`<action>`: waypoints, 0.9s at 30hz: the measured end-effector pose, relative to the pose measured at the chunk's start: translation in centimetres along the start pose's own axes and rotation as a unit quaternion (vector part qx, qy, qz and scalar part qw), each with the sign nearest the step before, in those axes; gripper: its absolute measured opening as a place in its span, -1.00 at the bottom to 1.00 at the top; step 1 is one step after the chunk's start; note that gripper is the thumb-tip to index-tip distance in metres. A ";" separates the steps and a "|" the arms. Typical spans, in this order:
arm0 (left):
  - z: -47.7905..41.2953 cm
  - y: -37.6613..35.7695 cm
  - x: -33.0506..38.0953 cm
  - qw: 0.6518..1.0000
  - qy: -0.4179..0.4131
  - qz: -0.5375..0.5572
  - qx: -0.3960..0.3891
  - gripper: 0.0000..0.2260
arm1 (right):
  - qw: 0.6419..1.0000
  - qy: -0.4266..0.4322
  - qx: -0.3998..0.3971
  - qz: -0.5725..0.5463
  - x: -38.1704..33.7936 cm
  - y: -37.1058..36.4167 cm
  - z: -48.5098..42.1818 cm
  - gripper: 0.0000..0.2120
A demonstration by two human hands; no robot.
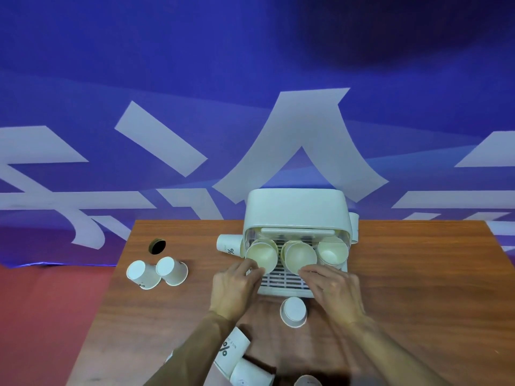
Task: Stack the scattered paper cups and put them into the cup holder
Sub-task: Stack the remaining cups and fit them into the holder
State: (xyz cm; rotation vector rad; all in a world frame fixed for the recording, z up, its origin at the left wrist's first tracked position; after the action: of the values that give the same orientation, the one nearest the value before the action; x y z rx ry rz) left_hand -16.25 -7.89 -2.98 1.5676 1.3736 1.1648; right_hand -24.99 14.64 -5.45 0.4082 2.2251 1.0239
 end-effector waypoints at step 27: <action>-2.6 -3.4 -1.1 0.992 0.022 0.037 -0.121 -0.82 | 0.986 -0.138 -0.090 -0.006 0.7 -4.1 -1.5 -0.82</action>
State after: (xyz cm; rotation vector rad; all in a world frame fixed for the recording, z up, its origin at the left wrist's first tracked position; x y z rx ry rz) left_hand -19.84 -8.54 -5.47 1.4381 1.1610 1.3638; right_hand -26.52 11.48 -8.16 0.4278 1.8713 1.0809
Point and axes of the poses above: each hand's wrist, its own z-axis away from the middle knuckle, its own y-axis out of the back of the hand, x = y × z, the point moved 2 cm from there along -z, towards the middle knuckle, and after that the axes turned 4 degrees about -z, right-handed, at the moved point
